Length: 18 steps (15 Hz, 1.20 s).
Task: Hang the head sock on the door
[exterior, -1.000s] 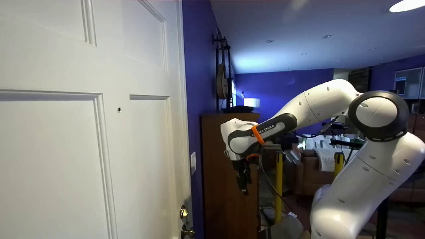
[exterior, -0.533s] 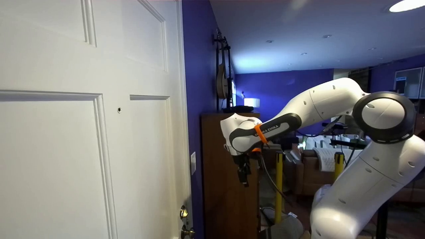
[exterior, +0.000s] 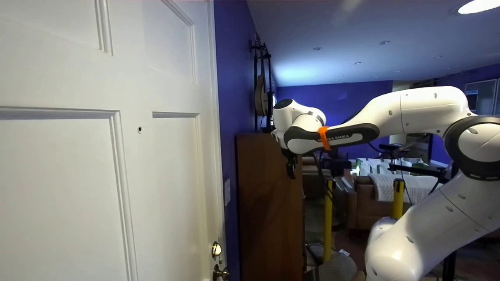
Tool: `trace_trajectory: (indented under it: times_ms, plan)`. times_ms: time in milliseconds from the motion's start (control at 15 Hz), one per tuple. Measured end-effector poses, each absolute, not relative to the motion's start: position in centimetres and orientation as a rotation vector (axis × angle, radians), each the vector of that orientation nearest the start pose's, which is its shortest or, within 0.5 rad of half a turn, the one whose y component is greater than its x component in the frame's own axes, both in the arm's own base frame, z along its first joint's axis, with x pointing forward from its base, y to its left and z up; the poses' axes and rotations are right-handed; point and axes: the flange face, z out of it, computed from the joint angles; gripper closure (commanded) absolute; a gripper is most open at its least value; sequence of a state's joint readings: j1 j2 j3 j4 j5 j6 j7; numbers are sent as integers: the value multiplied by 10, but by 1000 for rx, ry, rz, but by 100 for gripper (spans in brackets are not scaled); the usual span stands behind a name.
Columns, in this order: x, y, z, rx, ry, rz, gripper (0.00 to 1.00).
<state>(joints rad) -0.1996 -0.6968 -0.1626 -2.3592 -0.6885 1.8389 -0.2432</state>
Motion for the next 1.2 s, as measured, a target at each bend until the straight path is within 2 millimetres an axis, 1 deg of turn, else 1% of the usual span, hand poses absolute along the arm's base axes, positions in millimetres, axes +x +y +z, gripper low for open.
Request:
trace_trajectory:
  times_ms: [267, 867, 1000, 1067, 1200]
  plan:
    - [321, -186, 582, 2551, 66, -29, 0]
    - [321, -186, 582, 2552, 66, -28, 0]
    - [323, -188, 591, 2534, 66, 5, 0]
    - [324, -191, 601, 2515, 68, 37, 0]
    - [326, -200, 629, 2457, 70, 122, 0]
